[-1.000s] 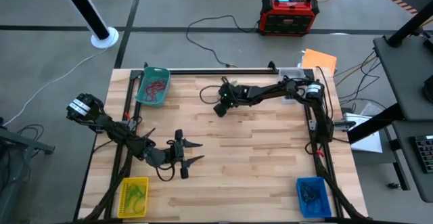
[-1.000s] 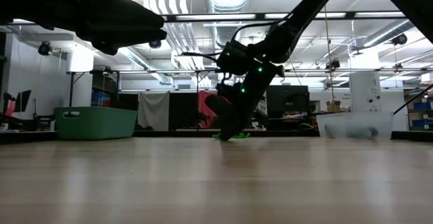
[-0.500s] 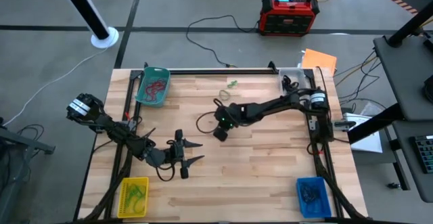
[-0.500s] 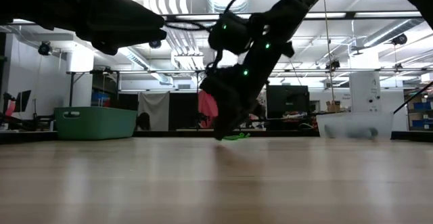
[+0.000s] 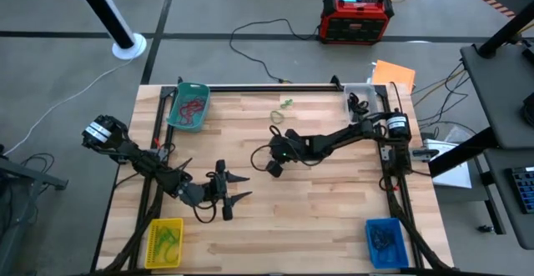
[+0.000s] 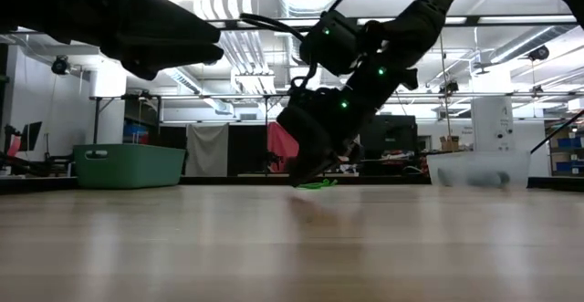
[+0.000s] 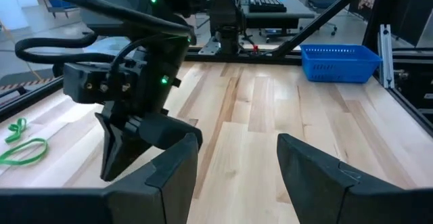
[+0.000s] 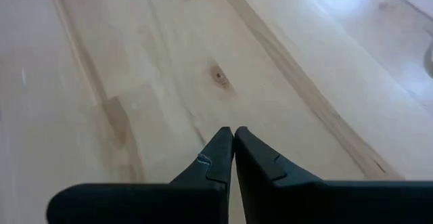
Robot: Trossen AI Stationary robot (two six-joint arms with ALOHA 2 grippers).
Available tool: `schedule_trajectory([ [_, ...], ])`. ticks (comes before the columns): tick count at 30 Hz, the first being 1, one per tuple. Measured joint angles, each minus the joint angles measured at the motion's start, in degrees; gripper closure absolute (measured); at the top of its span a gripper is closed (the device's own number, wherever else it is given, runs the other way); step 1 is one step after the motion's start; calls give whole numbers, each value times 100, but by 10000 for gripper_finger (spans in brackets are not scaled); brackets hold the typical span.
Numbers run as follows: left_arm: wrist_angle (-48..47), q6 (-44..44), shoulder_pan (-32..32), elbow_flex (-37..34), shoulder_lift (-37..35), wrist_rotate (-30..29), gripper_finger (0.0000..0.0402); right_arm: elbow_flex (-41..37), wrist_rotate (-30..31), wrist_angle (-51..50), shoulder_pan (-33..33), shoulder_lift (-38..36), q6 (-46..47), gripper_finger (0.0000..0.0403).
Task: Sort rubber bands into baskets
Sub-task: Put the green rubber band into the yellow bin
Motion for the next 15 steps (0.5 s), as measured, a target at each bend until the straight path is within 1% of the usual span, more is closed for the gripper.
schedule_trajectory([
  [15, 13, -123, 33, 0, 0, 0, 214, -140, 11, 365, -16, 7, -31, 392],
])
